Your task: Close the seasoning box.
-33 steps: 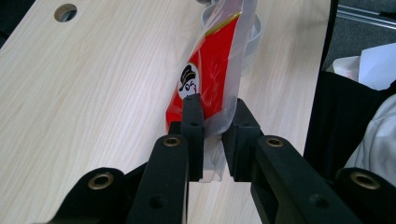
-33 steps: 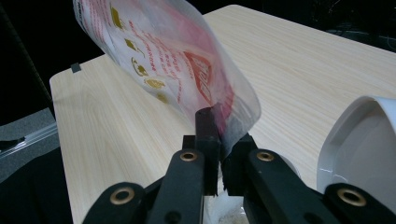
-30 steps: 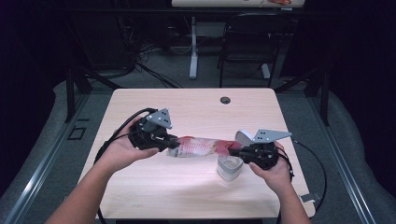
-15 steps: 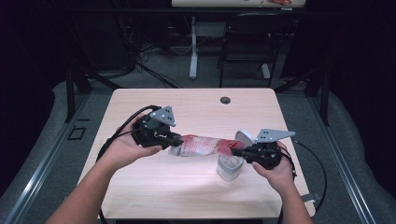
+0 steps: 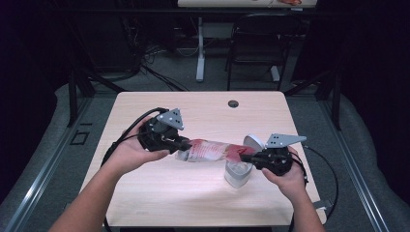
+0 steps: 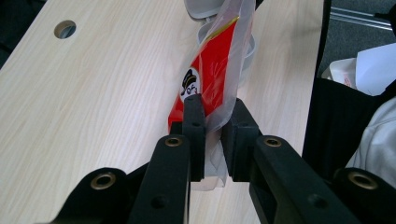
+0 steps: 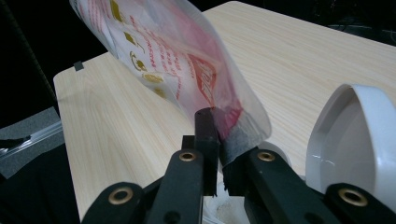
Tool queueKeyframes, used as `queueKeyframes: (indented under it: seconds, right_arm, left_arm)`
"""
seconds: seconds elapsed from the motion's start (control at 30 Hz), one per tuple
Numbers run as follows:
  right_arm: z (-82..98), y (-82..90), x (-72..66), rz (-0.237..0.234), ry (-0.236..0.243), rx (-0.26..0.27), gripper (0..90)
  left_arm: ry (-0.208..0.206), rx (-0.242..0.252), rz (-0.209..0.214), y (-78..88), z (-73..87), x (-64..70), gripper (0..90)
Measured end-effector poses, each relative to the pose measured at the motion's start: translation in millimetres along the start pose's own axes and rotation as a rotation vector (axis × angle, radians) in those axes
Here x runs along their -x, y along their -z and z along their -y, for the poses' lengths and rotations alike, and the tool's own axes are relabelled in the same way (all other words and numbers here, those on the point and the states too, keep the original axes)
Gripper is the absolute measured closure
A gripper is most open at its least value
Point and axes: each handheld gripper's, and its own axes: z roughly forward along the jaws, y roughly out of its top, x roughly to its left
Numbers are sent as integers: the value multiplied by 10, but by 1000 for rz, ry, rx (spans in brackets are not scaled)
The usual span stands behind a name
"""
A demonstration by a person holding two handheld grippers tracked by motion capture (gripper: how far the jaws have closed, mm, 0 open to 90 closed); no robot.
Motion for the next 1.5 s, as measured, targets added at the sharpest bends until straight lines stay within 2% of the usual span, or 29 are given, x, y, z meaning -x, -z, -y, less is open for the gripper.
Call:
queueKeyframes:
  seconds: [0.7,1.5]
  right_arm:
    - [14,25,27,-4,-13,-8,867]
    - [30,22,54,4,-22,-6,860]
  left_arm:
    - [-10,6,4,4,-85,11,812]
    - [-7,12,5,0,-143,-34,807]
